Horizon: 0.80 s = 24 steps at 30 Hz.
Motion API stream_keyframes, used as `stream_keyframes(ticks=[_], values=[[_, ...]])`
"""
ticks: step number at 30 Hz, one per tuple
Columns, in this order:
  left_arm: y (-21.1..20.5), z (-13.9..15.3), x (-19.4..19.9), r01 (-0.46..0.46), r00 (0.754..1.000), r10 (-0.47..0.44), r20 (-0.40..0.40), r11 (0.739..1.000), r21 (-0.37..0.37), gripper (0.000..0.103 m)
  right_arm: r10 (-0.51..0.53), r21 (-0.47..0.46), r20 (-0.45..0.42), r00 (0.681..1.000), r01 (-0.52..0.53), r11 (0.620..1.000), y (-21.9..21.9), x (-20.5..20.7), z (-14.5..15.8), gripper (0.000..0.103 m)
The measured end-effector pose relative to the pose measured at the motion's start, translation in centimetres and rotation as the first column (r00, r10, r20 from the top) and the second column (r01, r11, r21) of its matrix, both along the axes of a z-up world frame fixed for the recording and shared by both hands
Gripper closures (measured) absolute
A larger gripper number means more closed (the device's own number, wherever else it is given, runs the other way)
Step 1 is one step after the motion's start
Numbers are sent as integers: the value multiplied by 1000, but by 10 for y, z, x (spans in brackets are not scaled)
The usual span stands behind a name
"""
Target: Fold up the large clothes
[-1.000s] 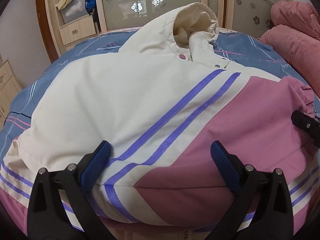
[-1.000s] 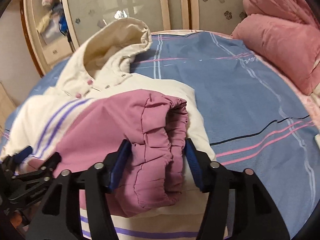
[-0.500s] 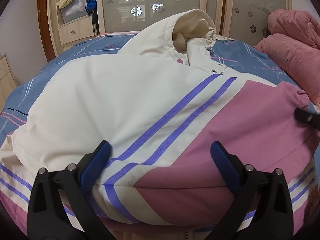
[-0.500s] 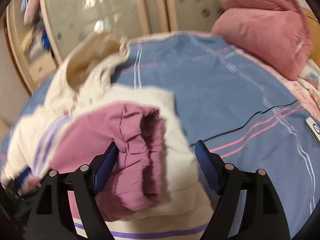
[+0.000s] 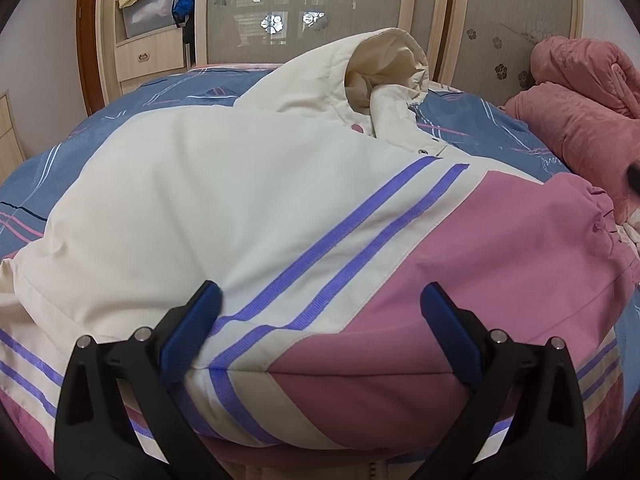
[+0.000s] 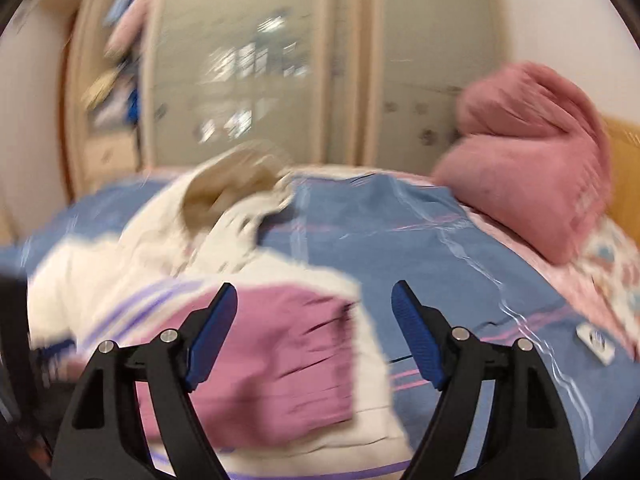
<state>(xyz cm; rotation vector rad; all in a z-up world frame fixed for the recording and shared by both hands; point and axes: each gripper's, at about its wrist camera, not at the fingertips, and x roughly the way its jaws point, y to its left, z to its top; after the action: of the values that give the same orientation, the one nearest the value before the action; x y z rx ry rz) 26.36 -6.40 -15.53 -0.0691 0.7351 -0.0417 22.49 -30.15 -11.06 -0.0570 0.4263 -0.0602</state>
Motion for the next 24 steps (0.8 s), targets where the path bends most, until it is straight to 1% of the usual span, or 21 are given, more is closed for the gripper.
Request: stream_keyframes(ticks=[2,3,4,5,7,9,10,12,13,15,16,18,19,20,21,22,23,24], values=[[2,0,0,2,1000,-2,2,1000,-8,2,25,-69,-121,992,-33,997,19,17,-21,24],[2,0,0,2,1000,-2,3,1000,-13,2,6,-97,-178,984,-24,995,23,26,-31,24],[3,0,0,4,1000,-4,5,1000,-17,2,-37,-137,-230,972,5,991,26,36,-44,23],[3,0,-1,4,1000,-4,6,1000,-18,2,-47,-140,-254,966,12,990,26,40,-50,21],[3,0,-1,5,1000,-5,6,1000,-18,2,-53,-117,-297,953,19,993,23,49,-57,16],[3,0,0,5,1000,-5,5,1000,-19,2,-60,-74,-323,944,37,997,15,54,-58,10],[3,0,0,5,1000,-5,3,1000,-19,2,-50,-34,-345,937,41,999,10,58,-61,9],[5,3,0,0,1000,0,-5,1000,-23,2,-37,-5,-361,932,37,999,6,62,-65,8],[6,12,-3,-17,1000,17,16,999,-30,2,-37,-5,-363,931,38,999,7,63,-66,8],[8,30,-8,-16,996,19,84,999,-40,2,-46,-27,-357,933,39,999,10,63,-67,8],[9,38,-6,-10,996,11,91,1000,-14,2,-50,-39,-354,934,39,998,11,63,-67,8],[13,39,3,-34,997,29,66,997,67,2,-50,-38,-348,936,39,999,12,60,-66,8],[17,36,7,-49,998,44,52,995,92,2,-48,-32,-344,938,40,999,9,57,-64,8],[25,28,11,-66,998,64,22,992,112,2,-55,-20,-328,943,52,998,7,55,-60,8],[31,20,14,-71,997,72,-3,991,115,2,-75,-14,-296,952,74,997,4,51,-55,8],[38,7,17,-64,997,67,-26,993,102,2,-112,-17,-224,968,111,994,2,42,-43,8],[41,1,15,-59,998,61,-19,995,80,2,-128,-17,-162,978,127,992,2,33,-35,8],[44,0,12,-60,998,60,1,997,57,2,-123,-6,-88,988,123,992,2,23,-25,8]])
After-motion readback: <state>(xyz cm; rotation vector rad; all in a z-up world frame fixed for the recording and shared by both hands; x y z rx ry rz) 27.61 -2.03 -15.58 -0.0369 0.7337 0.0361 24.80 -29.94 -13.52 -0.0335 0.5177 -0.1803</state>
